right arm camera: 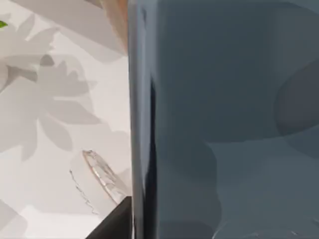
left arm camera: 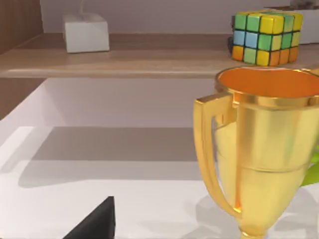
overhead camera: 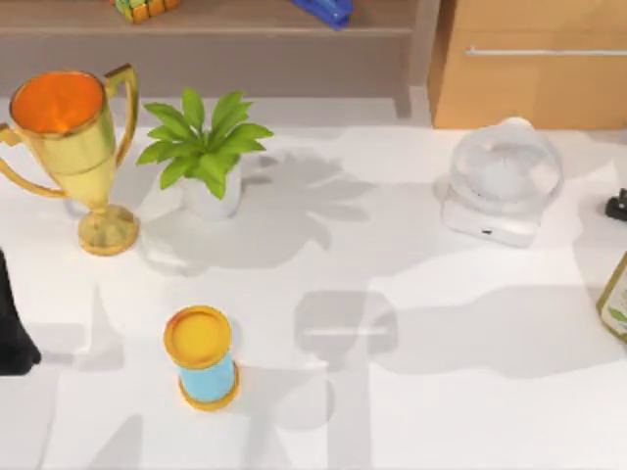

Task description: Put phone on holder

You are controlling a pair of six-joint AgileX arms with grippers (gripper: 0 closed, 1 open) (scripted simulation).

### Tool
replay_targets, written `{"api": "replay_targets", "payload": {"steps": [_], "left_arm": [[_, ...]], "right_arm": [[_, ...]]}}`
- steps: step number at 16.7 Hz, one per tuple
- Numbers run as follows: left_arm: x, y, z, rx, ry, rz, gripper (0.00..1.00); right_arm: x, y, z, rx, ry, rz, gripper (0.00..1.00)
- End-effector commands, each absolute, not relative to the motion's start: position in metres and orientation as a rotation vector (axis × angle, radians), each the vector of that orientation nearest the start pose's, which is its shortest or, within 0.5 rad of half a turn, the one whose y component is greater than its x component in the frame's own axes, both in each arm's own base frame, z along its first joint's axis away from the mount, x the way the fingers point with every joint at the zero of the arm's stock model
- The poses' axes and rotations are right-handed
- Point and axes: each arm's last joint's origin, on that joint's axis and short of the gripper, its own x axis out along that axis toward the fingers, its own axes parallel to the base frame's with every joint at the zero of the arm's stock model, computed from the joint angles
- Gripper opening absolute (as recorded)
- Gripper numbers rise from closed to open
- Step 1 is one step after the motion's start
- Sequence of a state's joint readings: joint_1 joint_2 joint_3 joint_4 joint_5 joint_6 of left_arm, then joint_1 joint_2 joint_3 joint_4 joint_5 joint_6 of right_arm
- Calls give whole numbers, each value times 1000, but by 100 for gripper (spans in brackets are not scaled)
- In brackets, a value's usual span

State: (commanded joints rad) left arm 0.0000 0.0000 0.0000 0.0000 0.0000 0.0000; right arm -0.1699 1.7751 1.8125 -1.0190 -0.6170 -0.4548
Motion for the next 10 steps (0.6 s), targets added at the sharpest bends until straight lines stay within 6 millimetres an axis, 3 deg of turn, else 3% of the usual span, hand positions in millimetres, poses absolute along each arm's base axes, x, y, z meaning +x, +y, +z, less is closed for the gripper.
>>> {"api": "replay_targets", "payload": {"steps": [5,10], "left_arm": [[106,-1,160,0,0,0,100],[106,-1,160,0,0,0,100]], "right_arm": [[321,-167,349,-169,620,566,0],[253,-257,316,-220,514,499,0]]}}
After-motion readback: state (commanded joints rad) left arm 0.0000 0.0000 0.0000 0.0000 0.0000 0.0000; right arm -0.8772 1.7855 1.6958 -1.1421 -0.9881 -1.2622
